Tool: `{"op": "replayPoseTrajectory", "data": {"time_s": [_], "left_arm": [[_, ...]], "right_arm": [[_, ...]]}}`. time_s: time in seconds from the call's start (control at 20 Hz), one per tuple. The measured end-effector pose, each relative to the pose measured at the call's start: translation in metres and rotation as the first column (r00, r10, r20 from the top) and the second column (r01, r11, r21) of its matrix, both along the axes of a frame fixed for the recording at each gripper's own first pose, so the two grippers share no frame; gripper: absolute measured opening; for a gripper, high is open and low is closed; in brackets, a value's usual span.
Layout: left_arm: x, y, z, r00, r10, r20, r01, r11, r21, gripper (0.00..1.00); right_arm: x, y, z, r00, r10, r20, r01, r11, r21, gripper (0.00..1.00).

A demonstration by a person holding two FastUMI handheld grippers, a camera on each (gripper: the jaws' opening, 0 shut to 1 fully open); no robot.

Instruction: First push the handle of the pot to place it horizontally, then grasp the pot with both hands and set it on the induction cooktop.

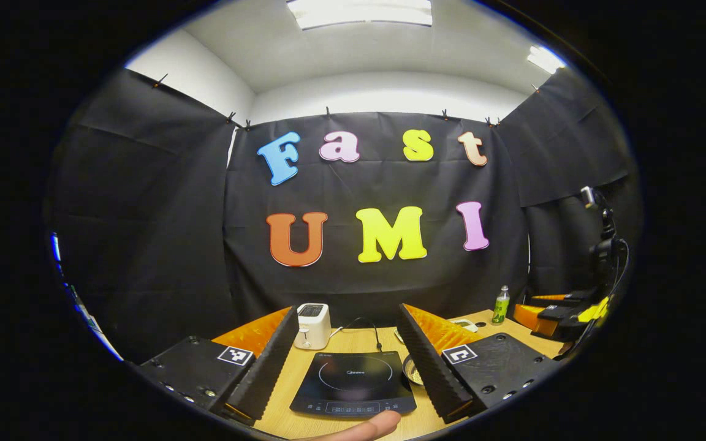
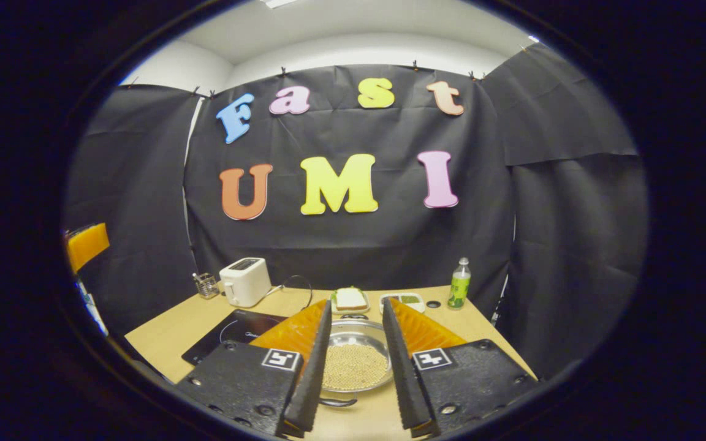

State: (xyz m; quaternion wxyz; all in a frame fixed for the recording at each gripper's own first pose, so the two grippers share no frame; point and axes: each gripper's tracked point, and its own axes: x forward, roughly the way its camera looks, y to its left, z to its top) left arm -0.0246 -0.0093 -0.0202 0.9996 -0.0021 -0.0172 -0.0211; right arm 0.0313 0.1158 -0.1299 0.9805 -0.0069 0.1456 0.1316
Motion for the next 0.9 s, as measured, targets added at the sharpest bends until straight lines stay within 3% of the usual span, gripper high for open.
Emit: {"op": "replayPoseTrajectory", "data": {"time_s": [0.05,0.15,0.35,0.55,0.9], "left_arm": [[0.0,0.001,0.0,1.0,0.001,0.011,-0.001,1.0,0.006,0.96],[0.0,0.001,-0.004,1.0,0.0,0.008,0.0,1.0,0.016,0.96],[-0.001,0.006,-0.006,1.0,0.007,0.004,-0.007,1.0,0.003,0.96],[0.0,0.013,-0.01,1.0,0.015,0.012,-0.015,1.0,0.004,0.96],[-0.001,0.014,-0.019,1.0,0.009,0.009,-0.01,0.999,0.03,0.96]], "right_arm": [[0.0,0.009,-0.009,1.0,0.018,-0.016,-0.018,1.0,-0.004,0.32],[-0.001,0.021,-0.029,0.997,0.041,-0.072,-0.042,0.999,0.001,0.06],[-0.003,0.037,-0.076,0.973,0.048,-0.227,-0.044,0.999,0.023,0.0],[-0.008,0.055,-0.119,0.946,0.066,-0.318,-0.074,0.997,-0.015,0.04],[-0.022,0.074,-0.181,0.884,0.091,-0.458,-0.129,0.99,-0.053,0.01]]}}
